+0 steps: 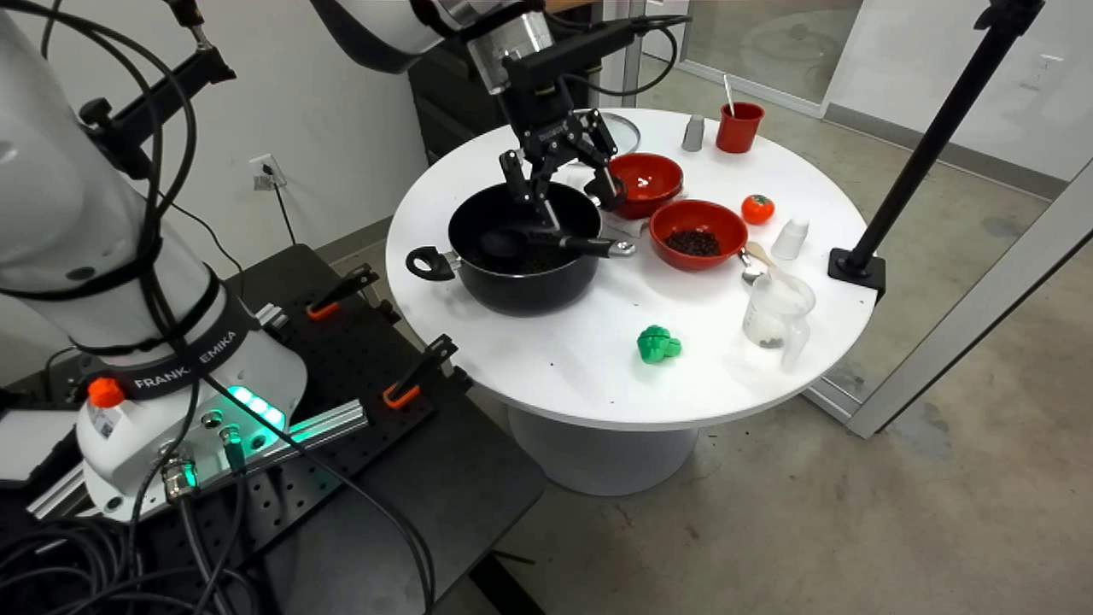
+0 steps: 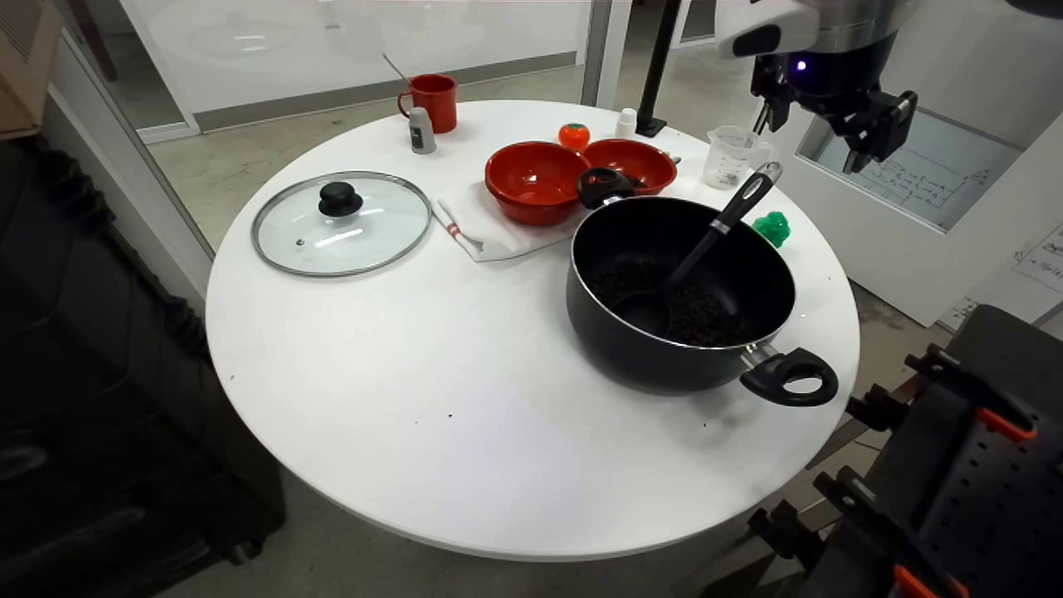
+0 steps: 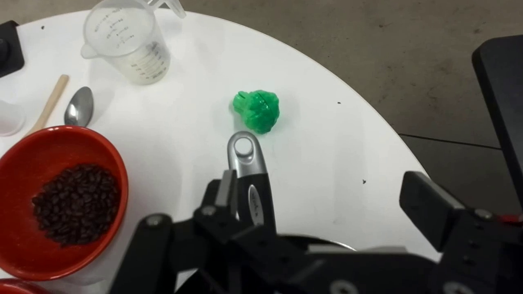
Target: Use the black spoon to stir the contents in the black pot
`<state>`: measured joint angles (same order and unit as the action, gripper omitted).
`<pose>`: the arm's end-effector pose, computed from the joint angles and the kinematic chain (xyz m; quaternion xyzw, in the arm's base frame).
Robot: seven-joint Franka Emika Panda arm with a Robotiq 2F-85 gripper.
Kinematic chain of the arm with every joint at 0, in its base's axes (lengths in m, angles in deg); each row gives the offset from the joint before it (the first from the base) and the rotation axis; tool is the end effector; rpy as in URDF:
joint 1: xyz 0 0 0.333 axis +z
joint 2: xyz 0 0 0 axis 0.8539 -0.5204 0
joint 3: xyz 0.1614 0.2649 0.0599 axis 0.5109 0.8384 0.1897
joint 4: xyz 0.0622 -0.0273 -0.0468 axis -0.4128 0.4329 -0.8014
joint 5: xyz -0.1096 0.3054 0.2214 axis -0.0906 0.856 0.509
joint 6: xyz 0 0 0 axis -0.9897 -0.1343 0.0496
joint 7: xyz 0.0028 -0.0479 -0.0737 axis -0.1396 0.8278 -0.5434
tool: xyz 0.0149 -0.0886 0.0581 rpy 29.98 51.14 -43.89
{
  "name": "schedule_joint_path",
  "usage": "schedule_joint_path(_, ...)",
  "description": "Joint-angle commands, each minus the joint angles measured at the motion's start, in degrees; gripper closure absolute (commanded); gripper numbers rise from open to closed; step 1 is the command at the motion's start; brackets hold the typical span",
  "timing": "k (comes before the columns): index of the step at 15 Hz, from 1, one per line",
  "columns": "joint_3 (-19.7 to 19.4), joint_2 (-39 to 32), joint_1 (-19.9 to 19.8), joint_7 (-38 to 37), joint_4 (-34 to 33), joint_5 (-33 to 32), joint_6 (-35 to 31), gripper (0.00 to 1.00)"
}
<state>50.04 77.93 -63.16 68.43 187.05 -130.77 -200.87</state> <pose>0.4229 -0.0754 0.2437 0.7147 0.6272 -0.2070 0.2301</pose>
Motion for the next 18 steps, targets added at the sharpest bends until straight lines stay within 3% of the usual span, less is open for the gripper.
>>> schedule_joint_path(1, 0.1, -0.1, -0.1, 0.1, 0.0, 0.2, 0.1, 0.00)
schedule_joint_path(9, 0.8, -4.1, 0.3, 0.7, -2.4, 0.4, 1.3, 0.00)
schedule_joint_path(13, 0.6, -6.8, -0.5, 5.4, -4.8, -1.7, -2.1, 0.00)
schedule_joint_path(18, 0.5, -12.2, -1.0, 9.4, -10.0, -2.7, -0.9, 0.00)
